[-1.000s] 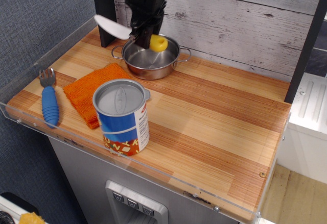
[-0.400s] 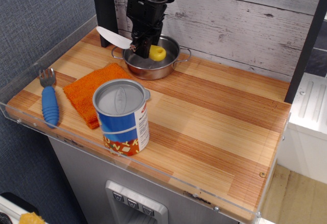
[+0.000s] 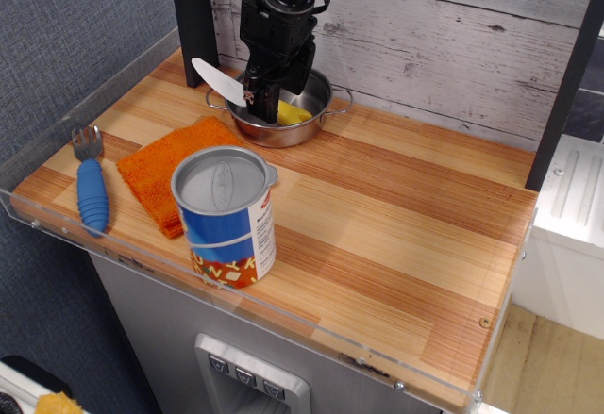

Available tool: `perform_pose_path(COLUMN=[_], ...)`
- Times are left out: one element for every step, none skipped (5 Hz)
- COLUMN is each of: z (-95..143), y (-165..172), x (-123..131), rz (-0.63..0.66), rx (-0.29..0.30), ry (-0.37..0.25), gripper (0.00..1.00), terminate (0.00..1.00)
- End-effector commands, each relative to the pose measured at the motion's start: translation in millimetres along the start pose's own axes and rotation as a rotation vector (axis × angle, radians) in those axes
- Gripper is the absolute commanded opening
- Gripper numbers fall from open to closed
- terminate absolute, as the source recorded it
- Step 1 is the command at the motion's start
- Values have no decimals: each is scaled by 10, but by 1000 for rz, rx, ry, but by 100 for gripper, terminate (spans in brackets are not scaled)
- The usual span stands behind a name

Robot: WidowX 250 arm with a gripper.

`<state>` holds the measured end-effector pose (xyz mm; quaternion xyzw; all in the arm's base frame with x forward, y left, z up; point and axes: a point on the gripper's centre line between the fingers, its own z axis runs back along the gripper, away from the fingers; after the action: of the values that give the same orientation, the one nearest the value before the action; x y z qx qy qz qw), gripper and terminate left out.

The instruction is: Pick up the knife and put it in the pot

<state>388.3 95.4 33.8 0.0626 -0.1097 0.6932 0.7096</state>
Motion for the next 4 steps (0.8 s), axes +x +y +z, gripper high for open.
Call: perform_pose_path(z=[577, 759, 942, 899], y=[37, 90, 259, 432], x=[76, 97, 223, 356], rz=[-30, -159, -418, -666], rx=[-111, -86, -21, 66], ry=[0, 16, 118, 333], gripper=[100, 100, 100, 100], terminate=[0, 0, 0, 0])
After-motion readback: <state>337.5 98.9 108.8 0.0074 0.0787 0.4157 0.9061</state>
